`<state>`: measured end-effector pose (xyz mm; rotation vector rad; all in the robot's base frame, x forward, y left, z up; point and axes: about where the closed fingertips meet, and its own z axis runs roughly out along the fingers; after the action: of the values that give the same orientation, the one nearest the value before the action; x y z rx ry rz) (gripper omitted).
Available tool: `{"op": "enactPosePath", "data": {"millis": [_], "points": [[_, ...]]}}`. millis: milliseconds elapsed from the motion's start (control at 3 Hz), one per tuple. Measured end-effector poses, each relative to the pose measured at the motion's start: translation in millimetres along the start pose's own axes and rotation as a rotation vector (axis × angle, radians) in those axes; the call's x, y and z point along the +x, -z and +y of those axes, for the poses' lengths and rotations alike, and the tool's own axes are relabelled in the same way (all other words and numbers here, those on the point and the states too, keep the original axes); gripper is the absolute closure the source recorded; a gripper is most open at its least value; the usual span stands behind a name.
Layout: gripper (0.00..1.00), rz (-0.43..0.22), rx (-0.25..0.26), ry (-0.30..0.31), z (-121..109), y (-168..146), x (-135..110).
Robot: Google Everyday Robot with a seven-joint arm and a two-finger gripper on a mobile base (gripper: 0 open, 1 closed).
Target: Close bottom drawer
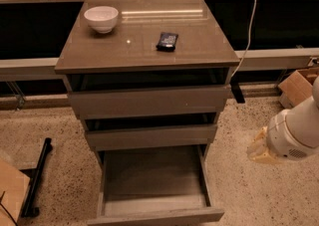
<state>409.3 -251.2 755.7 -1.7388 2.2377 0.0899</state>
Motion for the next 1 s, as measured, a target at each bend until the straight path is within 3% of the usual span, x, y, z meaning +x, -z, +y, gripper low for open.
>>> {"op": "enactPosePath", "data": {"millis": [333,1000], "points": [[1.00,0.019,-0.035,-0.025,10,-23,4],[1.00,-0.063,-0.097,-0.028,23,-112,27]]}}
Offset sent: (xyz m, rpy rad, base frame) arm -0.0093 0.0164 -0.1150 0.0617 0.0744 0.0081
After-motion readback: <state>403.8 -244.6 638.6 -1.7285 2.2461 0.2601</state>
